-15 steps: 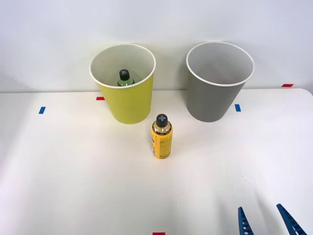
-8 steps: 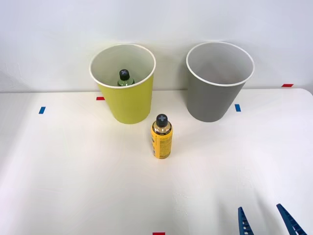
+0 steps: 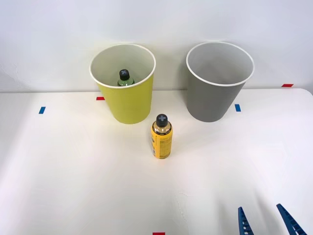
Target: Put cans in the gray bin, plastic bottles in the light green bin
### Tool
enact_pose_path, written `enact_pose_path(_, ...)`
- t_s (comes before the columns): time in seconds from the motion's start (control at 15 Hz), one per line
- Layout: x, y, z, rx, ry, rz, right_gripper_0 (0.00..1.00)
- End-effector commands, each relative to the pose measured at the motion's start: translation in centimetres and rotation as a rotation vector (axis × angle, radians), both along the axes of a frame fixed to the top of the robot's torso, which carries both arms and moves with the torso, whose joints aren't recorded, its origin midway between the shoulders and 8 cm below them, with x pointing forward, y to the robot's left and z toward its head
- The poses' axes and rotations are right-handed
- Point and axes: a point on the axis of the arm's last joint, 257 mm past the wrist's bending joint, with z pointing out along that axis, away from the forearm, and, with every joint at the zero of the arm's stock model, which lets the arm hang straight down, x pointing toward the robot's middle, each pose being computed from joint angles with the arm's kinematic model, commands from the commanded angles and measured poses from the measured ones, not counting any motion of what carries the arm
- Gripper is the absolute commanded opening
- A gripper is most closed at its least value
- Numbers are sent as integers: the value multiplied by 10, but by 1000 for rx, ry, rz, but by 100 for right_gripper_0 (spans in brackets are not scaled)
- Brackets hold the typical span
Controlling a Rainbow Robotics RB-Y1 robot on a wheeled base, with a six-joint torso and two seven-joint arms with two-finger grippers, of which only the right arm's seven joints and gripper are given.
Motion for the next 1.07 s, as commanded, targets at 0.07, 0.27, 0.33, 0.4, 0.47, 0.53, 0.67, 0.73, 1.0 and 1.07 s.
enact_pose_path(0.07, 0, 0, 0, 0, 0, 0, 100)
enact_pose_path(0.27, 0, 0, 0, 0, 0, 0, 100)
enact_pose_path(0.33, 0, 0, 0, 0, 0, 0, 100)
enact_pose_path(0.4, 0, 0, 0, 0, 0, 0, 100)
enact_pose_path(0.47, 0, 0, 0, 0, 0, 0, 100)
enact_pose_path(0.53, 0, 0, 0, 0, 0, 0, 100)
enact_pose_path(0.67, 0, 0, 0, 0, 0, 0, 100)
enact_pose_path(0.73, 0, 0, 0, 0, 0, 0, 100)
enact_pose_path(1.0, 0, 0, 0, 0, 0, 0, 100)
enact_pose_path(1.07, 0, 0, 0, 0, 0, 0, 100)
